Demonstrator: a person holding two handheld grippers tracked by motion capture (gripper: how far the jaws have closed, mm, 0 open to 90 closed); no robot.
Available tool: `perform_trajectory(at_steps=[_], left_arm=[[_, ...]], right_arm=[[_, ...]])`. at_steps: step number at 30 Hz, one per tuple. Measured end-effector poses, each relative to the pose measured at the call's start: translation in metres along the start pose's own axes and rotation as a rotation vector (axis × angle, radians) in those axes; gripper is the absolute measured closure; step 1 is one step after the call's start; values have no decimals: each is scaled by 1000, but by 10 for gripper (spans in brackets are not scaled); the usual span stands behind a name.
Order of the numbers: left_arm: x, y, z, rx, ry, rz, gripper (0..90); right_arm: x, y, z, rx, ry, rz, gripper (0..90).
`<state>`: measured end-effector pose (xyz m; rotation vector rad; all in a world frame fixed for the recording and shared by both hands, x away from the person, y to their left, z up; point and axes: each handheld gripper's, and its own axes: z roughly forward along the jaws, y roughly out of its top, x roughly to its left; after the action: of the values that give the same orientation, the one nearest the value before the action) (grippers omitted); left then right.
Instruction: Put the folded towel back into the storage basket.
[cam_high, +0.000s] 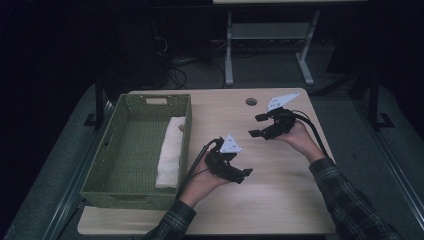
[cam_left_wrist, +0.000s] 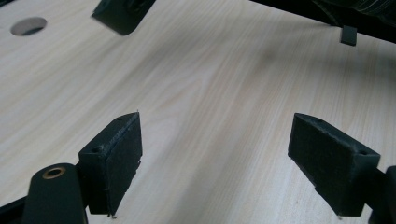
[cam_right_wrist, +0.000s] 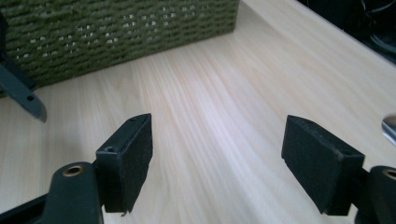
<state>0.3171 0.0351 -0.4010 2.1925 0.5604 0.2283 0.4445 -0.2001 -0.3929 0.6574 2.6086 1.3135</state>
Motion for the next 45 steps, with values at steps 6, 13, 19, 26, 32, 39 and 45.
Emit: perform_trajectory(at_steps=[6,13,19,26,32,39,45], left_arm=[[-2,-14,14,32,-19,-8,172],[-2,-31,23,55,2,-25,169],[2,-44,30,111,24,-22,168],[2,-54,38,162,42,-21,164],[1,-57,40,177,59,-19,157],[1,-59,39,162,64,-21,147],[1,-66,39,107,68,-27,136]], right_arm=[[1,-23,-7,15,-27,31,204],[4,-54,-12,27,-53,82,181],[10,-78,-17,32,-75,112,179],[16,-102,-19,52,-103,129,175],[23,-117,-18,102,-130,129,175],[26,-126,-19,109,-148,130,174],[28,-130,-19,91,-170,109,167]])
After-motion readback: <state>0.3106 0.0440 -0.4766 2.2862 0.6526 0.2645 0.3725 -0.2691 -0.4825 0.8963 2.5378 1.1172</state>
